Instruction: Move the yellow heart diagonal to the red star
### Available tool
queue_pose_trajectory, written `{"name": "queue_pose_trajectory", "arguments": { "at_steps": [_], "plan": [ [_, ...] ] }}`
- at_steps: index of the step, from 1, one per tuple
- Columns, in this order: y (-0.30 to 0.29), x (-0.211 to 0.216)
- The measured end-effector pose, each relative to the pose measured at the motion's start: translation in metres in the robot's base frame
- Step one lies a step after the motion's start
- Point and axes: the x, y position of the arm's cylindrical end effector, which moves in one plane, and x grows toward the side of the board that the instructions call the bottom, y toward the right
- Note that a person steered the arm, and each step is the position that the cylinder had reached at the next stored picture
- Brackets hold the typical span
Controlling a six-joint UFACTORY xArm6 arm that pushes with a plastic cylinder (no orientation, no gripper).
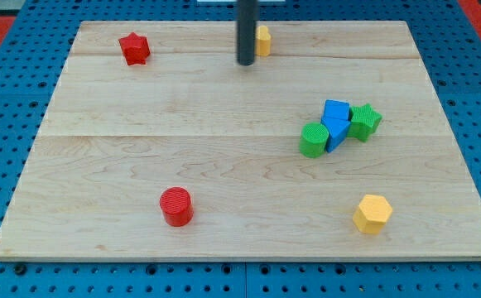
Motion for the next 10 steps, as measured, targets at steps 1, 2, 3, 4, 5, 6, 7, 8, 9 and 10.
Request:
{"name": "queue_pose_trajectory", "arguments": {
  "at_steps": [1, 2, 3, 4, 5, 6, 7, 8, 9, 10],
  "plan": [
    [-0.093, 0.015],
    [-0.141, 0.015],
    [-0.168, 0.015],
    [-0.116, 0.013],
    [0.006, -0.004],
    [0.132, -0.015],
    [0.132, -0.064],
    [0.051, -0.073],
    [-0.051, -0.032],
    [0.015, -0.018]
  ]
}}
